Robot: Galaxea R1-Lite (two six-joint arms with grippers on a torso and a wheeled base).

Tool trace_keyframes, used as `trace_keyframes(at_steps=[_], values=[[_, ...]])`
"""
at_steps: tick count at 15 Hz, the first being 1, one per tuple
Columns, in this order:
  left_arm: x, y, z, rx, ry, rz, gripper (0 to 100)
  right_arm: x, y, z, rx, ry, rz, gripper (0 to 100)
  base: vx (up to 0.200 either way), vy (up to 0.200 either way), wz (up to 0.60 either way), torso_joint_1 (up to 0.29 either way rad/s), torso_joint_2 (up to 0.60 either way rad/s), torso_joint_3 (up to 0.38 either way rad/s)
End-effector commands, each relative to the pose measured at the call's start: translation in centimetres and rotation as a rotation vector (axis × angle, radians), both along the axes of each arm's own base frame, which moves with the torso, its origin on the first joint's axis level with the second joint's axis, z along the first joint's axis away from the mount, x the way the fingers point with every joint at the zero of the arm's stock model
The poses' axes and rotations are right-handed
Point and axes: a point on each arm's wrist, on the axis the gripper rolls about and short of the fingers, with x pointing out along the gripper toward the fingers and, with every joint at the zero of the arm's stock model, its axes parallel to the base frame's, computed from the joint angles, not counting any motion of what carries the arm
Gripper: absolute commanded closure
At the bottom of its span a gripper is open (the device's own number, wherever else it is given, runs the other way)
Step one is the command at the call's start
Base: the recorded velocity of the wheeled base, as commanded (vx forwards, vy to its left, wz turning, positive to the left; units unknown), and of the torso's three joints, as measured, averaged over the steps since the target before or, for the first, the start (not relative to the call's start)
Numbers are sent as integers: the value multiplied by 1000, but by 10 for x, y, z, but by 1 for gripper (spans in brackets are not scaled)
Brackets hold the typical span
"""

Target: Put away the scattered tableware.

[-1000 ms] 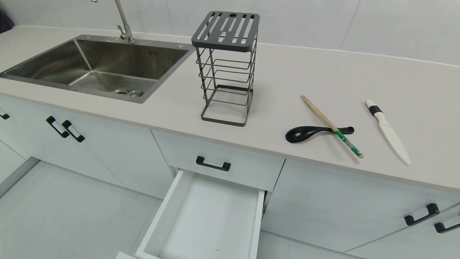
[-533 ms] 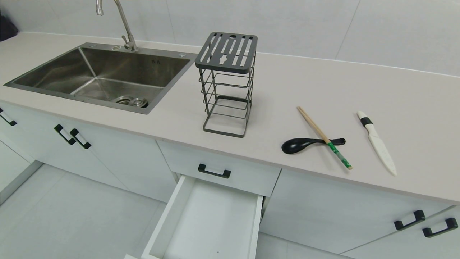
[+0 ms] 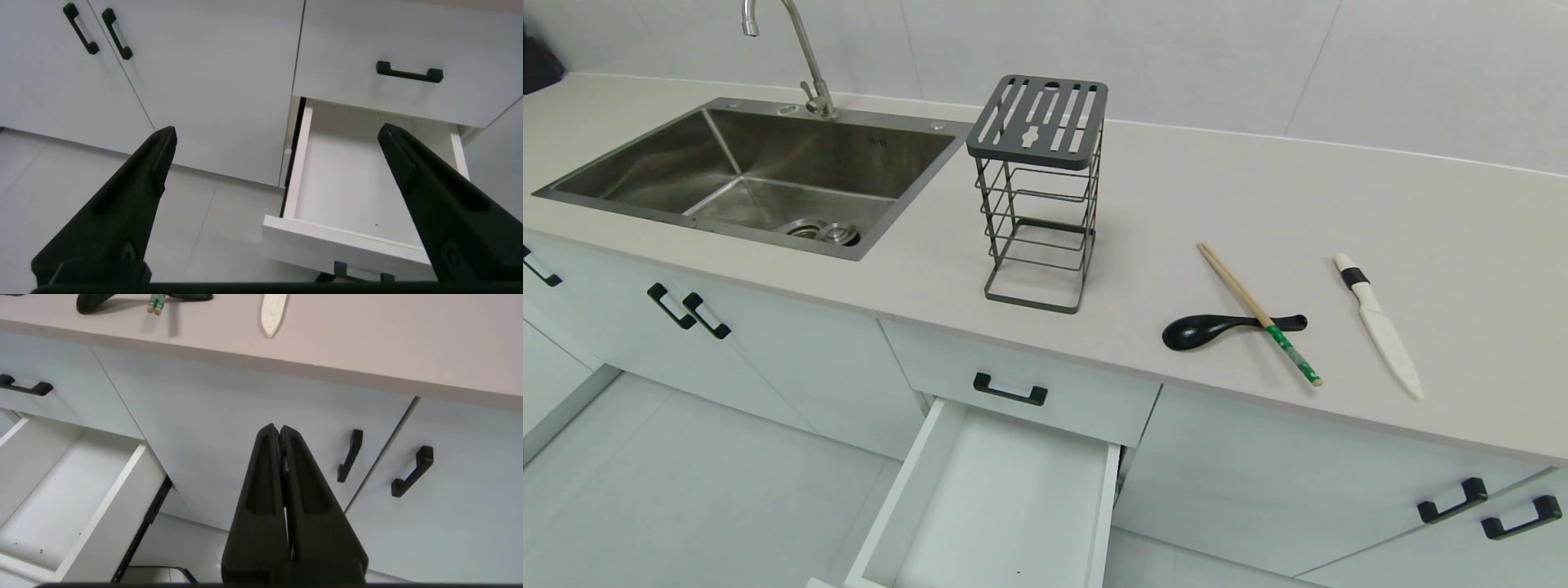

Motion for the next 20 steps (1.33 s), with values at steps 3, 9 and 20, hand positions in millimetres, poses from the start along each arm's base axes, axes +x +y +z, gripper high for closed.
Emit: trace_keyframes(at_steps=[3,9,20], values=[[0,0,0,-1,1,0,0,0,0,0,2,0,1,100,0,0,0,0,0,0],[0,0,0,1,1,1,0,0,0,0,2,-1,1,100,0,0,0,0,0,0],[0,0,0,1,1,0,0,0,0,0,-1,-1,1,100,0,0,0,74,-145,-70]])
